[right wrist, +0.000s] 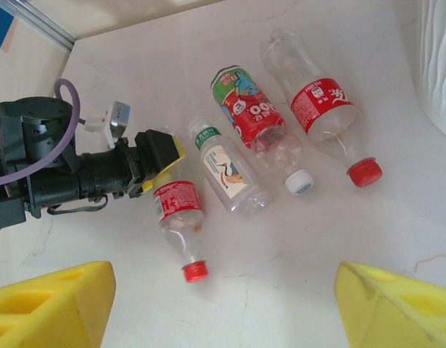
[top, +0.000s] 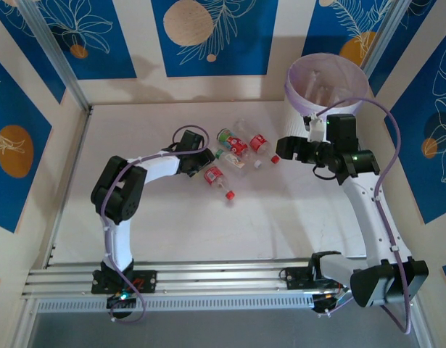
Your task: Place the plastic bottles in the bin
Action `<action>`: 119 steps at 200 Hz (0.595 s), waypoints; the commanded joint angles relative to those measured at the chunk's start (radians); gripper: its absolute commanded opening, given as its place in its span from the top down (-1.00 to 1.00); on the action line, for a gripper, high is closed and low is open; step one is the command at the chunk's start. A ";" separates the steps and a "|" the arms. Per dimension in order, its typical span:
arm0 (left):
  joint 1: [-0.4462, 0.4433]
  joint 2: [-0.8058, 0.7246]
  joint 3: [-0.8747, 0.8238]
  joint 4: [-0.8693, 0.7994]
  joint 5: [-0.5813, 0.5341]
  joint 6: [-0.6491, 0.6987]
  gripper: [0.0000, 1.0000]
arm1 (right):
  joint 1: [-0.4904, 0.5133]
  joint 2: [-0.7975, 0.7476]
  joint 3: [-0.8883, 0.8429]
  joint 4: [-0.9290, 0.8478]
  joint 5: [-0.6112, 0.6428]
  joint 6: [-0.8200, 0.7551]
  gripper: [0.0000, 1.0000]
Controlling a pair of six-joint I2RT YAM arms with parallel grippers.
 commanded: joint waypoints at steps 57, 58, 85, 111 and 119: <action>-0.013 -0.013 -0.029 0.065 0.003 -0.020 0.03 | -0.004 -0.027 -0.034 -0.002 -0.039 0.006 -0.57; -0.013 -0.014 -0.029 0.065 0.004 -0.020 0.03 | -0.004 -0.027 -0.035 -0.001 -0.040 0.007 -0.57; -0.012 -0.053 -0.028 0.070 0.014 -0.015 0.14 | 0.014 -0.024 -0.031 -0.014 -0.046 0.004 -0.56; -0.013 -0.097 -0.035 0.085 0.036 -0.012 0.27 | 0.077 0.005 -0.025 -0.009 -0.050 0.005 -0.55; -0.013 -0.110 -0.040 0.094 0.046 -0.012 0.32 | 0.103 0.020 -0.023 -0.003 -0.057 0.007 -0.55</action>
